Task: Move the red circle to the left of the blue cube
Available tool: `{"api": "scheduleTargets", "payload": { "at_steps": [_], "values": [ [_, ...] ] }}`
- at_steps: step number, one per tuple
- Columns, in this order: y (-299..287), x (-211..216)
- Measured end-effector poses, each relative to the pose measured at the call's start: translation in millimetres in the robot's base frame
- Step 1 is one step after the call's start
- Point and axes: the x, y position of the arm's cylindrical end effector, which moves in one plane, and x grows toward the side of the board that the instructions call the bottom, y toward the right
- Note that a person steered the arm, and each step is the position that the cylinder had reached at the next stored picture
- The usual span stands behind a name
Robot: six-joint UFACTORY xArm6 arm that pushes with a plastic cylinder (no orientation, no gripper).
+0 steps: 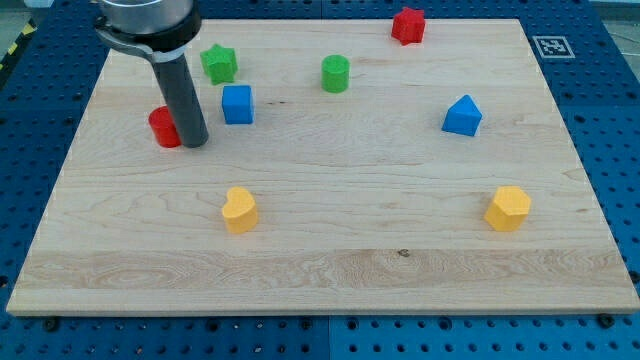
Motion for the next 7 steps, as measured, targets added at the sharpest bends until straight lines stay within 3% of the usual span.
{"api": "scheduleTargets", "payload": {
  "at_steps": [3, 5, 7],
  "values": [
    [9.9, 35.6],
    [-16.7, 7.9],
    [-15.0, 20.5]
  ]
}}
